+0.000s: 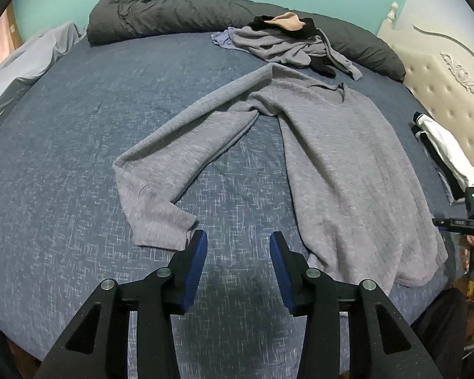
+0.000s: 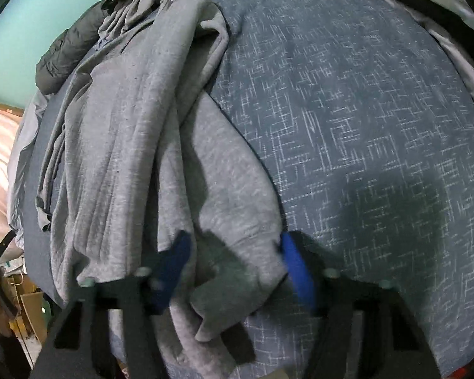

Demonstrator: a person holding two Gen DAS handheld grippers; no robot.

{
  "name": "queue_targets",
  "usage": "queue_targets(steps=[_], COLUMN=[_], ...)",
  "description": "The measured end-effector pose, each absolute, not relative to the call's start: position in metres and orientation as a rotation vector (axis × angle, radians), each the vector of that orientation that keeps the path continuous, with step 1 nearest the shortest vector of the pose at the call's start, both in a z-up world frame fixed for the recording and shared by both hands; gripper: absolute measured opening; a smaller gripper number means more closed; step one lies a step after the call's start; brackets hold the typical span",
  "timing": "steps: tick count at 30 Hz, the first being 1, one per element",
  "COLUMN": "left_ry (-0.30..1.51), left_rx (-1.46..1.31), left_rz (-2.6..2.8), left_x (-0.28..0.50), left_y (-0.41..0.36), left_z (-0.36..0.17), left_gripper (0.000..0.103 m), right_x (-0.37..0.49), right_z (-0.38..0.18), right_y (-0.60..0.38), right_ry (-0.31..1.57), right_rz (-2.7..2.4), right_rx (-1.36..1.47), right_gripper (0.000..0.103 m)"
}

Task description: Fold clothes

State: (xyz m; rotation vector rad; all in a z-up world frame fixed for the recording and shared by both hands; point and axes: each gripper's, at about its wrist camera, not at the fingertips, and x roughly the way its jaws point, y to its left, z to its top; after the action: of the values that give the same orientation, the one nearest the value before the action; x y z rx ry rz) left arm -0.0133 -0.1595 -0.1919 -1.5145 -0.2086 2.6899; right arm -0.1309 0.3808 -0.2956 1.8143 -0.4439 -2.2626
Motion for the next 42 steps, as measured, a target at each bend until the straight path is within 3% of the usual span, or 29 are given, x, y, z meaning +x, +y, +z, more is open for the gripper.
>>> queue_targets(steps=[1,2,5,9,26,34,35,37,39,41,42], left_ry=[-0.211,-0.213,-0.212,-0.221,-0.201,-0.195,-0.191,-0.185,-0.198,-0.2,-0.197], left_rx=[-1.516,-1.518,-1.528,-1.534,-1.576,-1.598,-1.601,-1.607,-1.608,-1.613,-1.617], left_rz=[2.692,2.695,2.701,2.712,2.693,2.676,2.67,2.661,2.652,2.639,2.631], left_x=[-0.011,-0.009,-0.005,-0.002,-0.009,-0.012,-0.012,-0.013,-0.013,-0.014,-0.015], left_y=[-0.161,-0.162,-0.167,-0.172,-0.169,-0.162,-0.161,-0.158,-0.155,-0.151,-0.149], left_z=[-0.191,-0.191,-0.19,-0.19,-0.202,-0.208,-0.209,-0.211,-0.213,-0.215,-0.215], left_gripper=[0.045,0.045,0.045,0.045,0.045,0.045,0.045,0.045,0.045,0.045,0.045], right_x=[-0.131,-0.13,-0.126,-0.125,-0.138,-0.144,-0.145,-0.145,-0.144,-0.14,-0.138], right_z=[-0.296,-0.297,-0.292,-0.257,-0.085,-0.067,-0.069,-0.072,-0.074,-0.072,-0.07], right_y=[0.379,0.377,0.373,0.393,0.512,0.563,0.565,0.566,0.567,0.568,0.567], right_ry=[-0.423,-0.396,-0.358,-0.377,-0.134,-0.055,-0.032,0.004,-0.014,-0.085,-0.109], right_rz=[-2.271,-2.274,-2.265,-2.361,-2.903,-3.052,-3.045,-3.073,-3.112,-3.142,-3.155], right_rx=[1.816,1.818,1.794,1.681,1.414,1.422,1.423,1.434,1.459,1.415,1.387], right_gripper=[0.036,0.022,0.013,0.012,0.011,0.012,0.013,0.024,0.049,0.063,0.064])
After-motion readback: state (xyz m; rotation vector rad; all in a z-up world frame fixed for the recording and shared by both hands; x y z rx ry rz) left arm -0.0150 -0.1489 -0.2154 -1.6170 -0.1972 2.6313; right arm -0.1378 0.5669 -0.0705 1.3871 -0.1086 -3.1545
